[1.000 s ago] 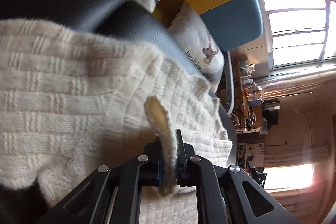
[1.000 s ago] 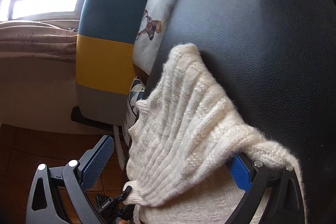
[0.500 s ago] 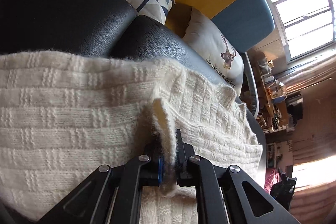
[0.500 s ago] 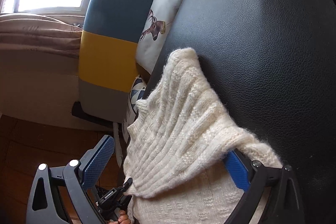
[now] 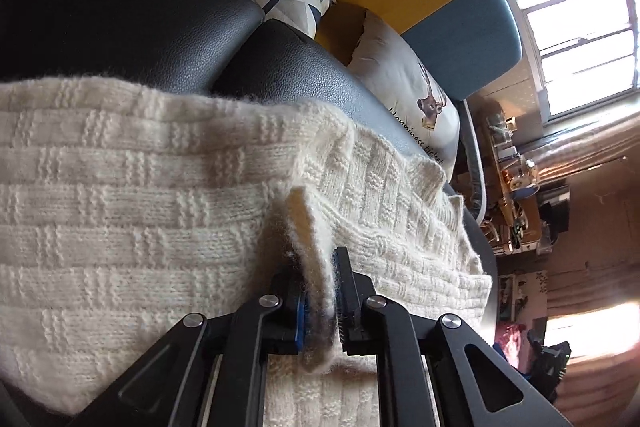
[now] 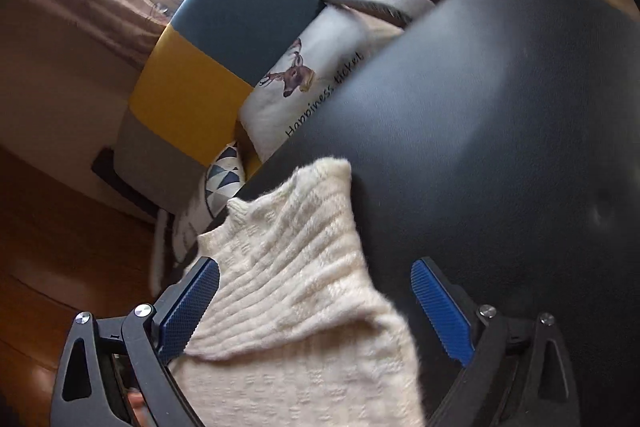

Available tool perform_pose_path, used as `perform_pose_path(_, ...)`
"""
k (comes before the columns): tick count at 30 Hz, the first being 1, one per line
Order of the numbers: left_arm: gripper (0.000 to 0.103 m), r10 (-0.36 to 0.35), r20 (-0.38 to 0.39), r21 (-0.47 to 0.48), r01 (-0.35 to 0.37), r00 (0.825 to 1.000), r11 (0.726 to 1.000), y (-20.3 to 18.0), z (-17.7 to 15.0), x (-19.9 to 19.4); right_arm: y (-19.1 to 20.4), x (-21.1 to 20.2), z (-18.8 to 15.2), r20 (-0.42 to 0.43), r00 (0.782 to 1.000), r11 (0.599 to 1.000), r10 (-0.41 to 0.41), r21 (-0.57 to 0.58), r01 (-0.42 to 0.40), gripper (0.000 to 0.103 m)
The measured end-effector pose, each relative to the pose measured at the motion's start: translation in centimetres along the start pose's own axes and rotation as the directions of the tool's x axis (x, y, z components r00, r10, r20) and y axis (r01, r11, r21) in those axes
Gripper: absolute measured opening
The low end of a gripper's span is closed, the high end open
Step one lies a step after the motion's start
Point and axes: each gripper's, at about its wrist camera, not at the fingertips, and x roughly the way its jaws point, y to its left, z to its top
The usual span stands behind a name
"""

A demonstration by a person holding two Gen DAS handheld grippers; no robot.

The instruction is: Fold clothes

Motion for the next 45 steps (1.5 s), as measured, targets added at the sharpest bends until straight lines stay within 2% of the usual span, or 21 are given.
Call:
perform_pose_path(2, 0.023, -0.018, -0.008, -0.005, 0.018, 1.0, 1.0, -0.1, 0.2, 0.0, 1.1, 2.5, 1.3, -0.061, 0.996, 0.995, -0.066, -0.082, 0.061, 0.098)
perform_pose_path(3, 0.024, -0.01, -0.006, 0.013, 0.01, 1.0, 1.0, -0.4, 0.3, 0.0, 1.3, 3.8, 1.9, -0.094, 0.99, 0.989, -0.101, -0.115, 0.09, 0.091)
perform_pose_path(4, 0.025, 0.003, -0.001, 0.038, -0.003, 1.0, 0.999, -0.8, 0.3, -0.1, 1.5, 5.1, 2.3, -0.113, 0.984, 0.982, -0.141, -0.139, 0.125, 0.075)
perform_pose_path(6, 0.025, 0.041, 0.02, 0.11, -0.043, 0.999, 0.993, -1.7, 0.1, 0.0, 1.3, 7.3, 2.9, -0.149, 0.971, 0.973, -0.187, -0.162, 0.163, 0.067)
perform_pose_path(8, 0.024, 0.081, 0.047, 0.189, -0.089, 0.996, 0.978, -2.6, -0.3, 0.1, 0.5, 9.0, 3.0, -0.188, 0.967, 0.979, -0.17, -0.142, 0.144, 0.051)
perform_pose_path(9, 0.023, 0.1, 0.062, 0.228, -0.112, 0.993, 0.967, -3.1, -0.5, 0.1, 0.4, 9.6, 2.9, -0.203, 0.964, 0.979, -0.171, -0.142, 0.144, 0.035)
perform_pose_path(10, 0.014, 0.116, 0.09, 0.262, -0.136, 0.989, 0.955, -3.5, -0.7, -0.1, 0.4, 10.1, 2.8, -0.217, 0.96, 0.978, -0.177, -0.144, 0.148, 0.032)
perform_pose_path(12, 0.009, 0.089, 0.153, 0.312, -0.133, 0.984, 0.941, -4.5, -1.0, -1.2, 1.5, 10.0, 2.6, -0.199, 0.958, 0.962, -0.204, -0.219, 0.16, 0.021)
perform_pose_path(15, 0.009, -0.028, 0.255, 0.346, -0.064, 0.967, 0.936, -6.0, -0.8, -4.2, 4.3, 8.3, 2.3, -0.056, 0.949, 0.88, -0.311, -0.395, 0.265, 0.018)
perform_pose_path(17, 0.009, -0.007, 0.266, 0.328, -0.084, 0.964, 0.941, -5.7, -0.1, -3.9, 5.1, 8.0, 2.1, 0.013, 0.928, 0.824, -0.372, -0.456, 0.337, 0.015)
perform_pose_path(22, 0.009, 0.189, 0.206, 0.257, -0.24, 0.96, 0.936, -2.7, 0.6, 0.0, 3.2, 9.4, 2.1, -0.007, 0.9, 0.815, -0.436, -0.428, 0.391, 0.015)
perform_pose_path(24, 0.009, 0.178, 0.21, 0.249, -0.229, 0.961, 0.941, -2.2, 0.2, -0.1, 2.6, 9.1, 2.2, -0.001, 0.903, 0.831, -0.429, -0.392, 0.395, 0.018)
perform_pose_path(26, 0.01, 0.185, 0.199, 0.238, -0.231, 0.962, 0.943, -2.1, 0.3, -0.2, 2.9, 8.6, 2.5, 0.026, 0.891, 0.817, -0.453, -0.388, 0.426, 0.018)
perform_pose_path(28, 0.01, 0.178, 0.184, 0.233, -0.218, 0.967, 0.948, -2.3, 0.5, -0.1, 4.3, 7.4, 2.3, 0.066, 0.917, 0.828, -0.394, -0.408, 0.385, 0.024)
perform_pose_path(30, 0.011, 0.159, 0.179, 0.22, -0.197, 0.971, 0.955, -2.3, 0.7, -0.3, 6.8, 6.7, 1.4, 0.031, 0.958, 0.839, -0.286, -0.474, 0.266, 0.025)
perform_pose_path(32, 0.012, 0.145, 0.173, 0.202, -0.179, 0.974, 0.963, -2.1, 0.9, -0.4, 9.4, 6.7, 0.2, -0.028, 0.98, 0.822, -0.196, -0.549, 0.149, 0.027)
perform_pose_path(34, 0.015, 0.125, 0.147, 0.162, -0.148, 0.981, 0.976, -1.5, 1.1, -0.4, 11.8, 8.1, -1.5, -0.086, 0.976, 0.763, -0.202, -0.638, 0.102, 0.027)
perform_pose_path(36, 0.016, 0.101, 0.118, 0.124, -0.115, 0.988, 0.986, -0.9, 1.2, -0.6, 12.7, 9.9, -2.6, -0.092, 0.96, 0.721, -0.263, -0.68, 0.132, 0.027)
perform_pose_path(40, 0.022, 0.001, 0.024, 0.023, -0.002, 1.0, 1.0, 1.0, 1.6, -1.0, 12.1, 13.0, -3.7, -0.076, 0.927, 0.698, -0.367, -0.682, 0.22, 0.027)
perform_pose_path(43, 0.032, -0.036, 0.004, -0.001, 0.036, 0.999, 0.999, 1.4, 1.8, -1.7, 11.5, 13.1, -3.3, -0.093, 0.932, 0.739, -0.351, -0.638, 0.215, 0.028)
perform_pose_path(45, 0.032, 0.005, 0.011, 0.063, -0.006, 1.0, 0.998, 0.6, 1.2, -1.8, 11.4, 13.1, -3.4, -0.09, 0.933, 0.739, -0.348, -0.639, 0.214, 0.028)
